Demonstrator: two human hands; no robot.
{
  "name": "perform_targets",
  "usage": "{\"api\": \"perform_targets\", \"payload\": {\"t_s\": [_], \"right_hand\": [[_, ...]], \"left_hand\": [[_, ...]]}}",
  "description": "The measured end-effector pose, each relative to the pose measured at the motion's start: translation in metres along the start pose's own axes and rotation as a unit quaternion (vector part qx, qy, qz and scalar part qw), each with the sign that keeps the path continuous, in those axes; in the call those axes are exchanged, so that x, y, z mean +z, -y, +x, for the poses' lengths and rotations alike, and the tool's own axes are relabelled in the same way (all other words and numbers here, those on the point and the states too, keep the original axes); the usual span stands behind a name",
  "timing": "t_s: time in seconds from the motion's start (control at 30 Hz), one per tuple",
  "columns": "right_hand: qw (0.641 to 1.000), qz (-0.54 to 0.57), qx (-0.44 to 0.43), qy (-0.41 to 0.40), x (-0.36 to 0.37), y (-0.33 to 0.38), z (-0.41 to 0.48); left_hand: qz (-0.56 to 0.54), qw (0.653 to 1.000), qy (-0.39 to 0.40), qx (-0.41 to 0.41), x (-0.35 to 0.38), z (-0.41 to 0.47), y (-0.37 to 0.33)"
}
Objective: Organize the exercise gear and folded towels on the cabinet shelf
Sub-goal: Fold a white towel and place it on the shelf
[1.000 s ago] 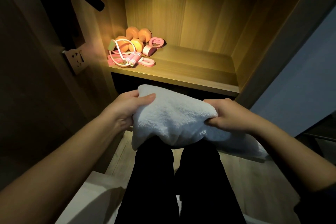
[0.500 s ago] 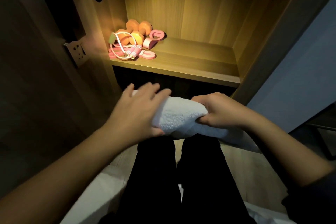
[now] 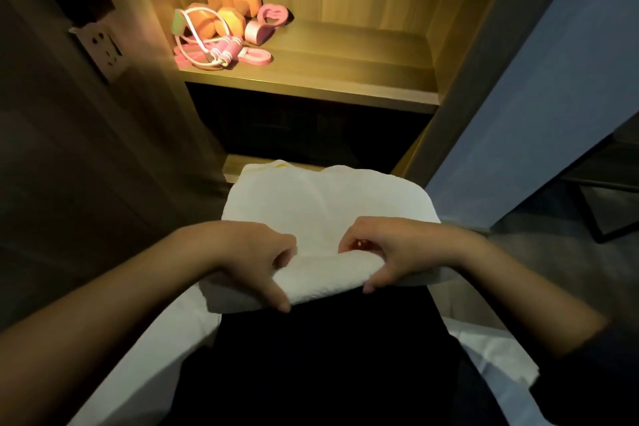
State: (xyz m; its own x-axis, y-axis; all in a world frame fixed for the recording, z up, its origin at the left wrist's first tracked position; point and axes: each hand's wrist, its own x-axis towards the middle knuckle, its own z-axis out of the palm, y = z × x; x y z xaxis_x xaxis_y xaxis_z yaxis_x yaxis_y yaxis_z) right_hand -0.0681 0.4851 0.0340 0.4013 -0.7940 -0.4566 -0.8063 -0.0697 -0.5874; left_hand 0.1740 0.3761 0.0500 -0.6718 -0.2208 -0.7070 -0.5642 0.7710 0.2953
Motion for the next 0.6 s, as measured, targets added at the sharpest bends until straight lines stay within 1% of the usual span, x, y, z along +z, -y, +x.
{"api": "perform_targets", "payload": {"t_s": [0.03, 0.07, 0.1, 0.13, 0.17, 0.2, 0.23, 0.3, 0.37, 0.43, 0.47, 0.5, 0.57, 0.6], "right_hand": [[0.999, 0.048, -0.001, -0.021, -0.001, -0.004, -0.007], [0.992, 0.105, 0.005, -0.066, -0.002, -0.009, -0.013], [0.98, 0.144, 0.021, -0.133, -0.002, -0.018, -0.018], [0.964, 0.151, 0.054, -0.212, -0.001, -0.027, -0.022], [0.945, 0.133, 0.108, -0.278, 0.0, -0.035, -0.026], [0.925, 0.127, 0.168, -0.315, 0.003, -0.042, -0.029], [0.906, 0.154, 0.221, -0.327, 0.007, -0.047, -0.032], [0.868, 0.261, 0.284, -0.312, 0.017, -0.057, -0.038], [0.837, 0.34, 0.302, -0.304, 0.029, -0.062, -0.043], [0.814, 0.375, 0.302, -0.324, 0.04, -0.064, -0.046], [0.809, 0.387, 0.295, -0.33, 0.044, -0.063, -0.047], [0.811, 0.399, 0.28, -0.325, 0.046, -0.062, -0.046], [0.825, 0.416, 0.238, -0.3, 0.048, -0.059, -0.044], [0.827, 0.416, 0.226, -0.303, 0.049, -0.057, -0.043]], "left_hand": [[-0.023, 0.999, -0.029, 0.003, -0.004, 0.003, 0.0], [-0.033, 0.995, -0.091, 0.005, -0.009, 0.009, -0.001], [-0.031, 0.984, -0.177, 0.006, -0.012, 0.017, -0.003], [-0.028, 0.962, -0.271, 0.005, -0.014, 0.028, -0.007], [-0.031, 0.936, -0.35, 0.006, -0.013, 0.039, -0.013], [-0.036, 0.918, -0.395, 0.008, -0.008, 0.051, -0.018], [-0.038, 0.915, -0.402, 0.007, -0.001, 0.064, -0.022], [-0.003, 0.933, -0.359, -0.007, 0.018, 0.084, -0.025], [0.041, 0.935, -0.353, -0.023, 0.034, 0.094, -0.017], [0.044, 0.926, -0.373, -0.03, 0.04, 0.093, -0.005], [0.039, 0.923, -0.38, -0.038, 0.041, 0.091, -0.001], [0.031, 0.921, -0.385, -0.048, 0.041, 0.088, 0.004], [0.013, 0.919, -0.389, -0.066, 0.04, 0.083, 0.012], [0.008, 0.918, -0.39, -0.073, 0.04, 0.081, 0.014]]}}
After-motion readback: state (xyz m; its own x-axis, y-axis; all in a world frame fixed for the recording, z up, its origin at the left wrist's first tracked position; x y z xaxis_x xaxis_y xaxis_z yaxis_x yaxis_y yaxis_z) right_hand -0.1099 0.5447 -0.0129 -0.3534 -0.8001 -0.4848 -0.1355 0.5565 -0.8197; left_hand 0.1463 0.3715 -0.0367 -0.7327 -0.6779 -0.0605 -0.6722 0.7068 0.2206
